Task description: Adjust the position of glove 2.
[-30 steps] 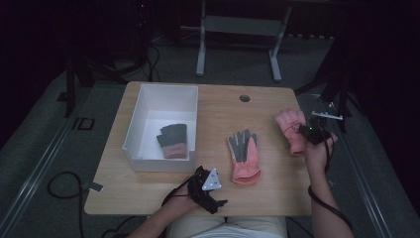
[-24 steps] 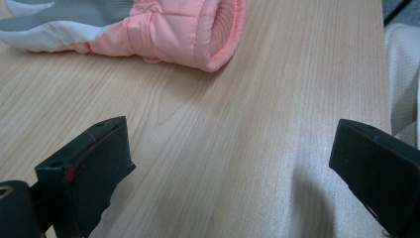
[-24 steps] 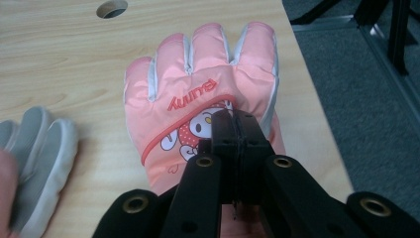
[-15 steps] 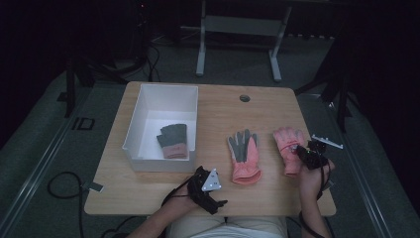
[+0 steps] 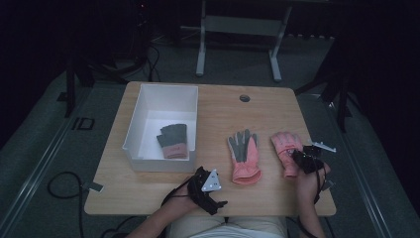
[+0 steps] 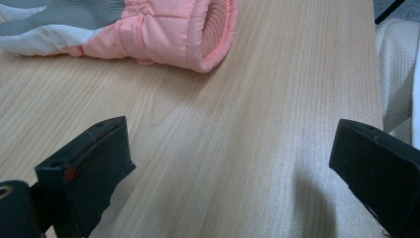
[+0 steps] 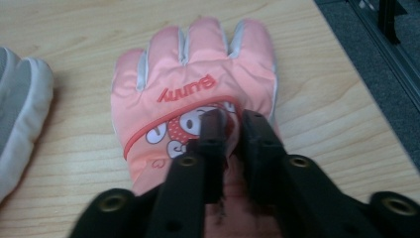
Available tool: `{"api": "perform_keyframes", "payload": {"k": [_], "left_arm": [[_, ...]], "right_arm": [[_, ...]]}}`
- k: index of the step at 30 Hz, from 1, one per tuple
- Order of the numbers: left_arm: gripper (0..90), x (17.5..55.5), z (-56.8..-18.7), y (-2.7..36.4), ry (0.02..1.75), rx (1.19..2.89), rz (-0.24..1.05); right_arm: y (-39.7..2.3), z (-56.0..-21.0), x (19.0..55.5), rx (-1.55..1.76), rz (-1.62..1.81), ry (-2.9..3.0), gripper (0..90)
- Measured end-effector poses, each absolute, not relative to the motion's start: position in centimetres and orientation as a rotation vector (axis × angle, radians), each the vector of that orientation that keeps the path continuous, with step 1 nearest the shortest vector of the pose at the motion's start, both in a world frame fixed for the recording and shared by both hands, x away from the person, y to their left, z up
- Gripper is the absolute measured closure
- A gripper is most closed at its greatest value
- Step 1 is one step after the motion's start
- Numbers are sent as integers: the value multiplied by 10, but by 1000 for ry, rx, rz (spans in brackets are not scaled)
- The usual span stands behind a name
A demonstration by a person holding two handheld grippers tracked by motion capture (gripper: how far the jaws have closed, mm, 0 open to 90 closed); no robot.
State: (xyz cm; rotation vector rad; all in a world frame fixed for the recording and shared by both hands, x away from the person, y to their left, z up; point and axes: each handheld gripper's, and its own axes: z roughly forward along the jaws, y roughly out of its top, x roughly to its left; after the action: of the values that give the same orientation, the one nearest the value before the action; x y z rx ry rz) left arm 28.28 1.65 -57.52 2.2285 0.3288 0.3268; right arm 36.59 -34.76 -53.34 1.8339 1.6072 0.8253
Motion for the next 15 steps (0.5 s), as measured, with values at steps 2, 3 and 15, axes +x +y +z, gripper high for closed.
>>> {"api": "perform_keyframes", "payload": {"k": [2, 3, 15], "left_arm": [[22, 283, -575, 17, 330, 2223, 324], [22, 284, -575, 17, 326, 2219, 315], [23, 284, -575, 16, 329, 2222, 308]], "right_arm": [[-352, -528, 366, 1824, 841, 1619, 680], [-355, -525, 366, 1806, 836, 1638, 628], [-391, -484, 364, 1439, 948, 2018, 543]]}}
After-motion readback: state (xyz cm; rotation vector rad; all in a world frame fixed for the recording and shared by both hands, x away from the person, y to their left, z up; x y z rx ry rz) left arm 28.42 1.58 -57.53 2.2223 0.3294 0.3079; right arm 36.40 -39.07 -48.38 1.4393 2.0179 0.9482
